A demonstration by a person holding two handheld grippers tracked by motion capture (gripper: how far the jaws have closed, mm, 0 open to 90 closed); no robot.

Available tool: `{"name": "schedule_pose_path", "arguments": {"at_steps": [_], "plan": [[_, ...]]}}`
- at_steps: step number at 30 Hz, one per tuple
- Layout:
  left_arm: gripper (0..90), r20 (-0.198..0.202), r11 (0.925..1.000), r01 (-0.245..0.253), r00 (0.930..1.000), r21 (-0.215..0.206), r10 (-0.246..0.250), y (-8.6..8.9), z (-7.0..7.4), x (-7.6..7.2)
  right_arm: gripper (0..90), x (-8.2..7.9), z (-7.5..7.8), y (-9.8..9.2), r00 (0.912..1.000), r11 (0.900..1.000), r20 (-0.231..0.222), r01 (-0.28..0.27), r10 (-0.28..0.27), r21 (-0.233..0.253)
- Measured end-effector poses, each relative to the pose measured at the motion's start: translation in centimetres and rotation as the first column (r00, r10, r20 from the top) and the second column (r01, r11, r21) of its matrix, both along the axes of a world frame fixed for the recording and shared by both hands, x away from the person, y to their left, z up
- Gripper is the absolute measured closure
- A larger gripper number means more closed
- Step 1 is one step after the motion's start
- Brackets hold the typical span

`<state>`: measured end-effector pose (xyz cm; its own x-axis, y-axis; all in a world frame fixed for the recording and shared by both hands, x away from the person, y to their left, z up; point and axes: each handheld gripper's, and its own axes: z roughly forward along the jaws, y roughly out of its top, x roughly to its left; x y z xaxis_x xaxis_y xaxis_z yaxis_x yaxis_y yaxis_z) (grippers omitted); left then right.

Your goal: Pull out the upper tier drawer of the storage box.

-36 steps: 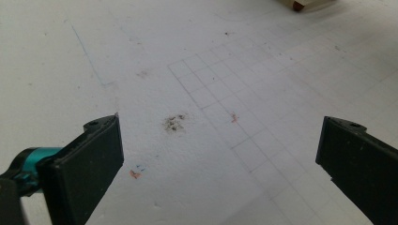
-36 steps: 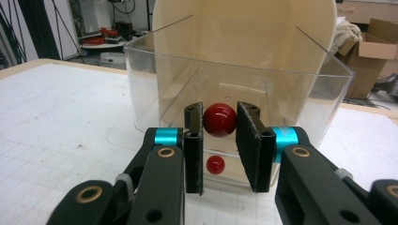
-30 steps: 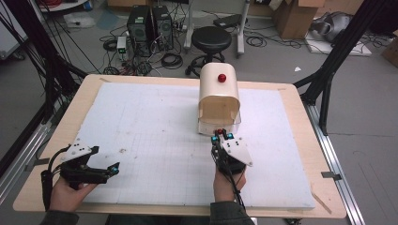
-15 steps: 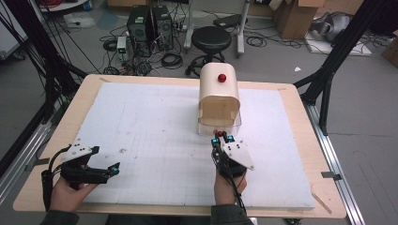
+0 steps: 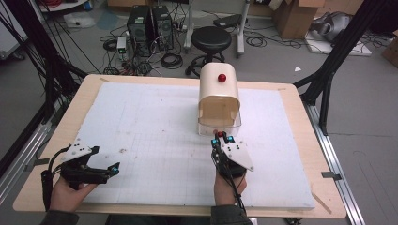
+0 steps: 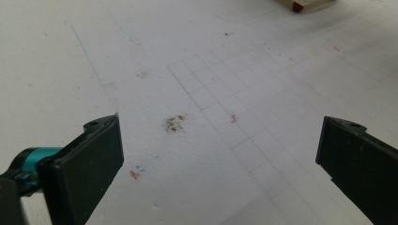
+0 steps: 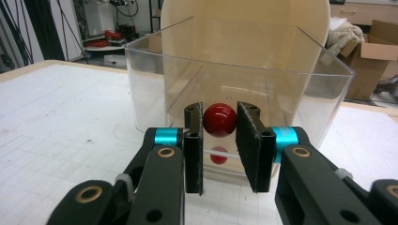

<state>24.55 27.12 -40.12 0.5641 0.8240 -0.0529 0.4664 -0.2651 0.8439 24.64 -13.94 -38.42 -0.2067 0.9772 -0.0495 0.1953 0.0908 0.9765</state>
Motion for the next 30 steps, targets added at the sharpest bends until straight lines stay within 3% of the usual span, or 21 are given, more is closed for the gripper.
{"name": "schedule_pose_path", "arguments": {"at_steps": [30], "plan": [[1.7,0.002,1.0,0.005,1.0,0.005,-0.005,-0.14,-0.03,0.01,65.3,-0.79,-0.29,-0.78,0.9996,0.999,0.012,-0.024,0.024,0.032]]}}
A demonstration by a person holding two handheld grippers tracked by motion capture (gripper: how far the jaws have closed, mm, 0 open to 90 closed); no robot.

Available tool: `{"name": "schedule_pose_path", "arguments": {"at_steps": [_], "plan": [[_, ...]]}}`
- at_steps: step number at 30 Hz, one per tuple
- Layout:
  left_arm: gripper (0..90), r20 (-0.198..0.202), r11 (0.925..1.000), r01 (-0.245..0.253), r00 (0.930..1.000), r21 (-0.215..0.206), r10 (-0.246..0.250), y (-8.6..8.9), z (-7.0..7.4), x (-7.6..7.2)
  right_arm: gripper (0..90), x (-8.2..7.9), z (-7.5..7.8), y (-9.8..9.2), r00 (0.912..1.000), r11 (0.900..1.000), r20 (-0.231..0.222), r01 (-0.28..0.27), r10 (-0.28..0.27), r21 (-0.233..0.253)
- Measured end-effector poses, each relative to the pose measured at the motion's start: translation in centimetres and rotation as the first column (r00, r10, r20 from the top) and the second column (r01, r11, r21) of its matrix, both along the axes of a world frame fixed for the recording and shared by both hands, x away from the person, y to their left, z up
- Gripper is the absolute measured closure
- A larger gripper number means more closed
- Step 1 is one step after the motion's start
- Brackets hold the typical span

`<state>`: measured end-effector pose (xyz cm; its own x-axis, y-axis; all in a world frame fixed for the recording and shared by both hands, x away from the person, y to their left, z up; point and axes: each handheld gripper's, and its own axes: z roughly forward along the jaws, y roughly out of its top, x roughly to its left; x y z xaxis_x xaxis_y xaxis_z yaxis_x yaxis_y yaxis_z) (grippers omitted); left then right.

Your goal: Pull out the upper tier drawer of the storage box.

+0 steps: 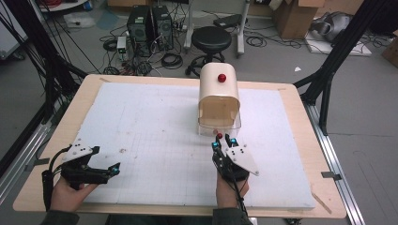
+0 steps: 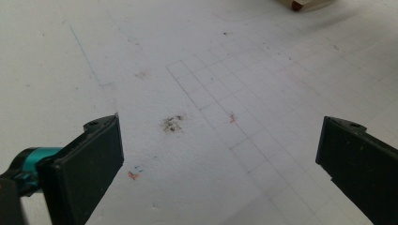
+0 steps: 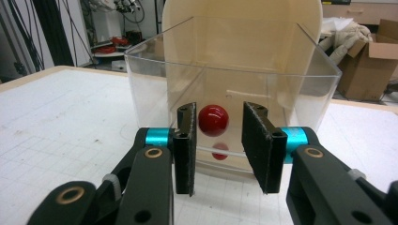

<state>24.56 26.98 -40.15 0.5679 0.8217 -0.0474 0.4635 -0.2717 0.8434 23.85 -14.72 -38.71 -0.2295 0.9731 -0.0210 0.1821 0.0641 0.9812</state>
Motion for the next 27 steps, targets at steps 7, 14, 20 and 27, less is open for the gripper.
{"name": "schedule_pose_path", "arguments": {"at_steps": [7,14,20,27], "plan": [[1.7,0.001,1.0,-0.002,1.0,-0.002,0.002,0.0,0.0,0.0,62.6,-0.3,0.0,-0.1,0.9998,1.0,0.001,-0.02,0.02,0.002],[1.7,0.0,1.0,-0.001,1.0,-0.004,0.001,0.0,0.0,0.0,51.9,-0.4,0.1,-1.1,0.9965,0.997,-0.026,-0.079,0.079,0.014],[1.7,-0.002,1.0,0.002,1.0,-0.005,-0.002,-0.1,0.1,0.0,40.5,-0.4,0.5,-2.2,0.9855,0.988,-0.071,-0.151,0.154,0.037],[1.7,-0.003,0.9999,-0.005,1.0,-0.015,0.005,0.1,0.2,-0.1,31.5,-0.1,0.8,-3.0,0.9663,0.973,-0.115,-0.227,0.23,0.046]]}}
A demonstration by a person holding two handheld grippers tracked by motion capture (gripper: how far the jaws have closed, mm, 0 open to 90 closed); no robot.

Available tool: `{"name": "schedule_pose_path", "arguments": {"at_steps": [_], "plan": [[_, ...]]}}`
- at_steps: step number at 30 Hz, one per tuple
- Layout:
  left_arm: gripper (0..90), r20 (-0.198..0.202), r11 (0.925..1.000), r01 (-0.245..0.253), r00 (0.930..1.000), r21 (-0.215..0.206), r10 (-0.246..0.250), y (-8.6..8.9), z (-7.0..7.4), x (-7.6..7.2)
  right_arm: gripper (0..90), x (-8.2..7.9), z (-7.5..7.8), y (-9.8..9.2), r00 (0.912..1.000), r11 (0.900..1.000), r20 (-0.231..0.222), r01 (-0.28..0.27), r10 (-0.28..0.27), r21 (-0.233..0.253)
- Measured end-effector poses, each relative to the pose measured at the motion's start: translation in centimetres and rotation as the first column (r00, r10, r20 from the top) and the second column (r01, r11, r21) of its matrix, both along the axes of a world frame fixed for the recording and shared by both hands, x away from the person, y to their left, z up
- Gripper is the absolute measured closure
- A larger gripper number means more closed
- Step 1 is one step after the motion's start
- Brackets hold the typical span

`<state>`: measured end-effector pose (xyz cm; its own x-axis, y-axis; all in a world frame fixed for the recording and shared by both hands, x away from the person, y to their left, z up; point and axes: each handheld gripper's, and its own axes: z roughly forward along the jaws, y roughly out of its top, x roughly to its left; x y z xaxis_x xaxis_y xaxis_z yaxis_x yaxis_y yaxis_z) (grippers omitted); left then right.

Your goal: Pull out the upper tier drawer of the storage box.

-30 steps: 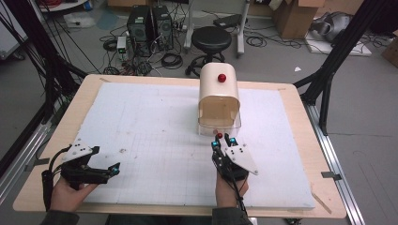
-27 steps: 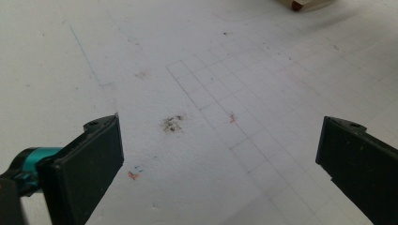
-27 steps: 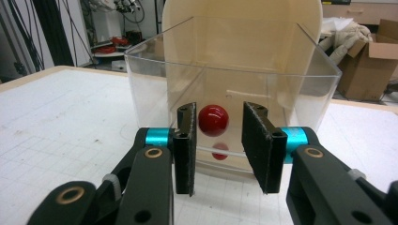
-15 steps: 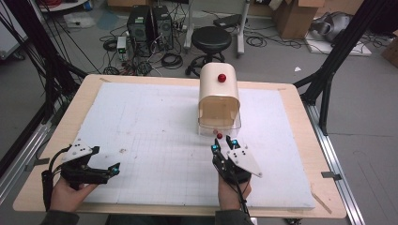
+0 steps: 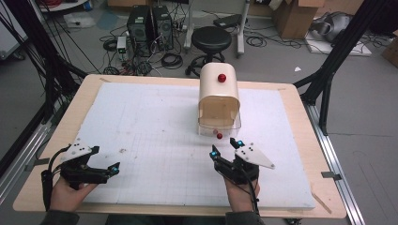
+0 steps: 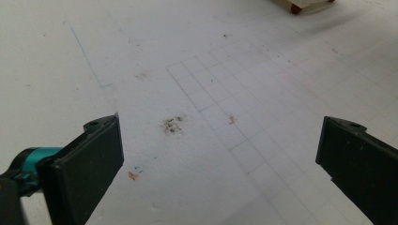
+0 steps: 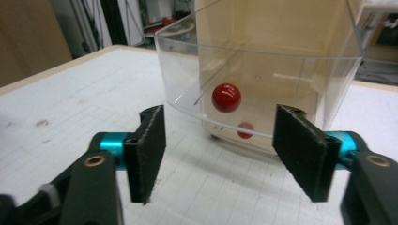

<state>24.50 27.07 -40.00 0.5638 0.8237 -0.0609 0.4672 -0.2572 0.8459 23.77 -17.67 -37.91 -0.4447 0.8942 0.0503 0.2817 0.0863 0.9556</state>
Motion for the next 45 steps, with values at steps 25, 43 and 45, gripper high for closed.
{"name": "schedule_pose_path", "arguments": {"at_steps": [25,43,45], "plan": [[1.7,-0.01,0.9999,0.012,0.9999,-0.006,-0.013,-0.1,-0.3,0.0,11.5,0.9,-0.1,-3.1,0.9885,0.993,-0.122,-0.099,0.089,-0.072],[1.7,-0.013,0.9991,0.035,0.9993,-0.026,-0.035,-0.3,-0.4,0.2,8.6,2.5,-1.0,-5.2,0.9764,0.981,-0.164,-0.16,0.141,-0.108],[1.7,-0.013,0.9991,0.032,0.9994,-0.028,-0.032,-0.3,-0.4,0.2,8.4,2.8,-1.1,-5.5,0.9742,0.981,-0.175,-0.162,0.143,-0.105]]}}
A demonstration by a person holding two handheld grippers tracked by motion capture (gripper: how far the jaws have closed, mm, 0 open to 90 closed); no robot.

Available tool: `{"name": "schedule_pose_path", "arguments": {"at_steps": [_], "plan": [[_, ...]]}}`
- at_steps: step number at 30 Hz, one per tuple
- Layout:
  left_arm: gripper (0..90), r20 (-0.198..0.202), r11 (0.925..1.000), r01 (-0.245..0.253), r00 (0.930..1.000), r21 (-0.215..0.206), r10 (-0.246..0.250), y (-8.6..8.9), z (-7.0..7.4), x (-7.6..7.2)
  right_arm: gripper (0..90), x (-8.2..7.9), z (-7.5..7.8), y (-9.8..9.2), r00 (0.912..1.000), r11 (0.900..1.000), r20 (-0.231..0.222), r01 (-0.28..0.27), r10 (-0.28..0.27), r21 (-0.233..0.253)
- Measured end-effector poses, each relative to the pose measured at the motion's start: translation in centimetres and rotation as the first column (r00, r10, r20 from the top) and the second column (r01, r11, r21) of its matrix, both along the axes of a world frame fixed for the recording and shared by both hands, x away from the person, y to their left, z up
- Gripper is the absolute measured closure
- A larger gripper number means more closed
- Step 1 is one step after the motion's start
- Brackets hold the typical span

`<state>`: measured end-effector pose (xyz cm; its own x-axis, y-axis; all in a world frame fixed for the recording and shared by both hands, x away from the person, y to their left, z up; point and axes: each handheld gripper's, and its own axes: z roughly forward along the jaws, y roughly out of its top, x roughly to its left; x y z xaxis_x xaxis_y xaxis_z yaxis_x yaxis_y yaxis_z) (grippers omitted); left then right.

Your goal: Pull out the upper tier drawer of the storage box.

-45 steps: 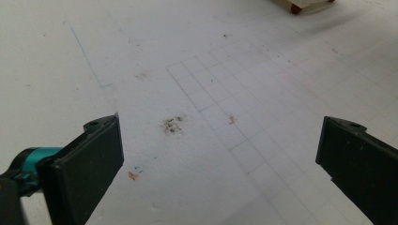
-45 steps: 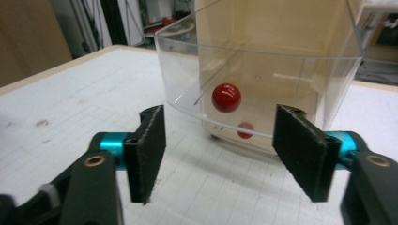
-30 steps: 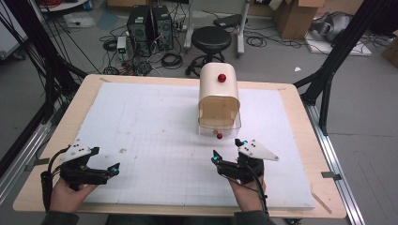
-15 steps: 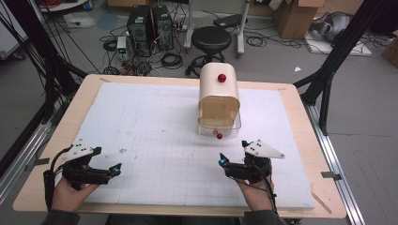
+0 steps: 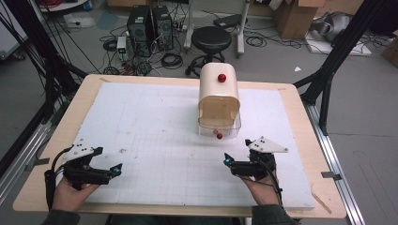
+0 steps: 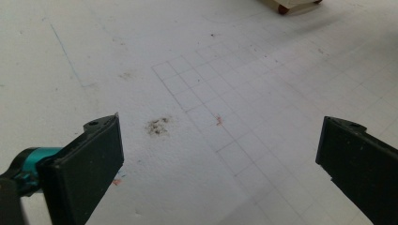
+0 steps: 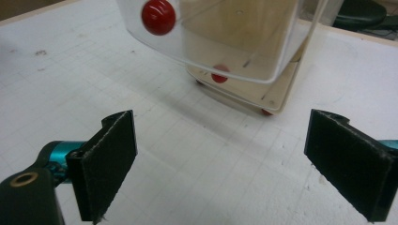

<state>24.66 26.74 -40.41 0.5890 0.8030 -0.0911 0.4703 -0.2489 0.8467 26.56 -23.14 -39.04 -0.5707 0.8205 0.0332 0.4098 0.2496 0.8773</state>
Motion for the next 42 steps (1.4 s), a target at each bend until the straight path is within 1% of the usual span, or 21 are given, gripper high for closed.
{"name": "schedule_pose_path", "arguments": {"at_steps": [1,2,3,4,7,12,16,20,31,37,39,42], "plan": [[1.7,0.001,1.0,-0.001,1.0,0.001,0.001,0.0,0.0,0.0,7.8,0.1,-0.1,-0.1,1.0,1.0,0.007,-0.001,0.001,-0.006],[1.7,0.002,1.0,-0.001,1.0,0.001,0.001,0.0,0.0,0.0,5.4,0.2,-0.1,-0.2,1.0,1.0,0.0,0.0,0.0,-0.009],[1.7,0.002,1.0,-0.001,1.0,0.001,0.001,0.0,0.0,0.0,0.6,0.4,-0.2,-0.2,1.0,1.0,-0.001,0.004,-0.004,-0.01],[1.7,0.001,1.0,-0.001,1.0,0.002,0.001,0.0,0.0,0.0,0.6,0.5,-0.3,-0.3,1.0,1.0,0.001,0.007,-0.007,-0.014],[1.7,-0.001,1.0,0.001,1.0,0.003,-0.001,0.0,-0.1,0.0,0.5,0.7,-0.5,-0.6,0.9999,1.0,-0.008,0.007,-0.007,-0.006],[1.7,0.002,1.0,0.003,1.0,0.001,-0.003,0.1,0.0,0.0,0.5,0.9,-0.7,-1.2,1.0,1.0,-0.005,0.003,-0.003,-0.001],[1.7,0.001,1.0,-0.002,1.0,0.0,0.002,0.1,0.0,-0.1,0.5,0.8,-1.0,-1.8,0.9999,1.0,-0.011,0.008,-0.008,-0.007],[1.7,-0.001,1.0,0.002,1.0,0.002,-0.002,0.1,0.0,-0.1,0.5,0.6,-1.3,-2.6,0.9996,1.0,-0.022,0.019,-0.019,-0.002],[1.7,-0.003,1.0,0.001,1.0,-0.005,-0.001,0.2,0.0,-0.1,0.6,0.0,-1.6,-4.2,0.9987,0.999,-0.032,0.04,-0.04,-0.004],[1.7,-0.004,1.0,0.006,1.0,-0.004,-0.006,0.2,-0.1,-0.2,0.6,-0.4,-1.9,-5.0,0.9977,0.999,-0.042,0.053,-0.053,0.008],[1.7,-0.006,1.0,0.007,1.0,-0.005,-0.007,0.2,-0.2,-0.2,0.6,-0.5,-2.1,-5.2,0.9975,0.998,-0.048,0.052,-0.051,0.018],[1.7,-0.007,1.0,0.007,1.0,-0.003,-0.007,0.2,-0.2,-0.2,0.6,-0.7,-2.2,-5.4,0.9978,0.999,-0.046,0.049,-0.048,0.018]]}}
